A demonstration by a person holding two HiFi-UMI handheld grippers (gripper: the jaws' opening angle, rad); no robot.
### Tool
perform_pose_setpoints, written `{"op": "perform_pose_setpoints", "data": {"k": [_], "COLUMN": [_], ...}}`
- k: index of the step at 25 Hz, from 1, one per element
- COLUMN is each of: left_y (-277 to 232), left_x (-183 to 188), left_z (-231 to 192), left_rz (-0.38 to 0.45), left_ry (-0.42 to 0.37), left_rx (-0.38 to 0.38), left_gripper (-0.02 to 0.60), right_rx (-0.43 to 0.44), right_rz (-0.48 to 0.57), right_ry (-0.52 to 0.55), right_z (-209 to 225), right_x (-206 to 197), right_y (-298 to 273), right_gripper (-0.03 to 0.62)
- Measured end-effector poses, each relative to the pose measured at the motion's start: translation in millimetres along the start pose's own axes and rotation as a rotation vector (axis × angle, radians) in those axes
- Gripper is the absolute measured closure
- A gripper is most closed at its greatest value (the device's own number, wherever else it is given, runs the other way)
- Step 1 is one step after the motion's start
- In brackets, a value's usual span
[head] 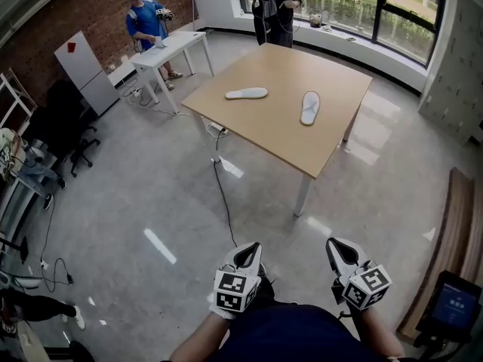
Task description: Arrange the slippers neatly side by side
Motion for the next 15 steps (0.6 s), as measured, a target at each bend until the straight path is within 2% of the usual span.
{"op": "perform_pose_setpoints", "data": {"k": [8,15], "left_y": [-17,-26], "left_x": [27,33], "left_z": [-83,-157], "left_rz": [0.014,0.03], "left_ry": [0.024,0.077], "left_rx": [0.014,0.032], "left_gripper": [0.578,0.578], "right_rx": [-0.009,0.02], "right_rz": [-0.035,-0.079], "right_ry": [0.015,0.054], "right_z": [-12,-36], "right_x": [14,23], "right_y": [-78,-153], "right_gripper": [0.588,0.588]}}
Point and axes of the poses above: the fingertips, and each gripper's own axes: y backward along the fingers, z to its right, x out of its top, the point moved 1 cm from there along y, backward along the fingers, and after that the axes turned 9 degrees about -x, right-handed, at the moved point
